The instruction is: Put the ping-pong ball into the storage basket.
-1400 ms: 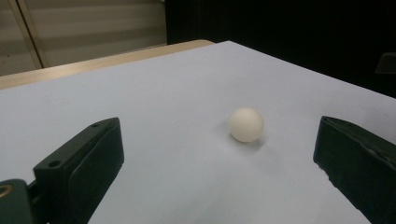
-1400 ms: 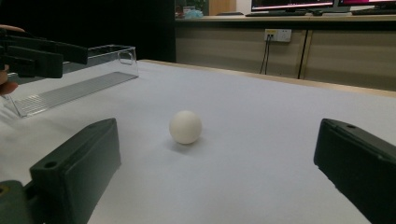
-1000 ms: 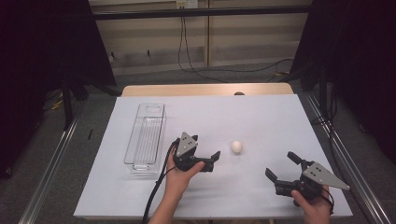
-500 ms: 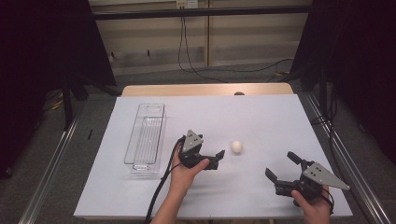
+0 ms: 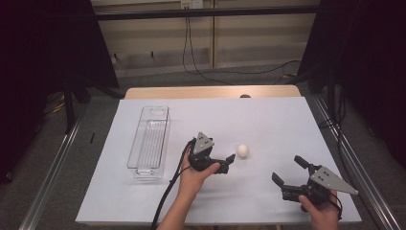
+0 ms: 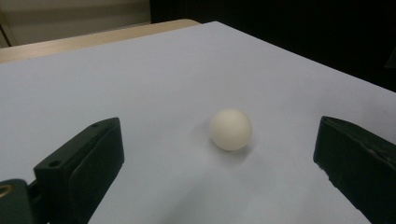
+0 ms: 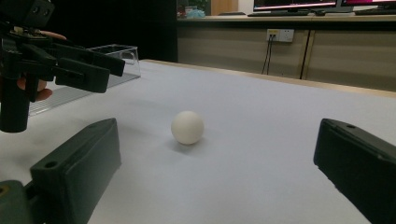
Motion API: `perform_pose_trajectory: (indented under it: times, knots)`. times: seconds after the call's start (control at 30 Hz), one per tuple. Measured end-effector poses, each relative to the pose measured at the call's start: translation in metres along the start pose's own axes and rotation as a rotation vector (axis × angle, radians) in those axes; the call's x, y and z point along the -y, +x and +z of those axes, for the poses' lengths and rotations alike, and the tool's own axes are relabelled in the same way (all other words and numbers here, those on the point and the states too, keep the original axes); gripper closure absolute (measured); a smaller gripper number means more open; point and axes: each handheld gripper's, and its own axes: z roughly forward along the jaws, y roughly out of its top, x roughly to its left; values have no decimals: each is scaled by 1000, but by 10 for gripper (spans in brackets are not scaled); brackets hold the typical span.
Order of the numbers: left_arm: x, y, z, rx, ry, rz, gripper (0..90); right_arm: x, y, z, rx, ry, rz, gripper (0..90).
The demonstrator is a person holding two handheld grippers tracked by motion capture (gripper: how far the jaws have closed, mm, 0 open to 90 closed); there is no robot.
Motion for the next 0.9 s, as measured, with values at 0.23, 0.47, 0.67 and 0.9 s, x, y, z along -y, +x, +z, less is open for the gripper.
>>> perform_pose_trajectory:
  times: [0.23,0.47,0.67,0.9]
  knots:
    - [0,-1,5,3,7,6,20,0,0,1,7,1,-1,3]
    - [0,-3,8,3,17,3,20,0,-1,0,9,5,9,4]
    - [1,-4,11,4,18,3,20,1,-2,1,10,7,7,4]
    - [1,-3,14,6,22,0,20,1,-2,1,8,6,6,4]
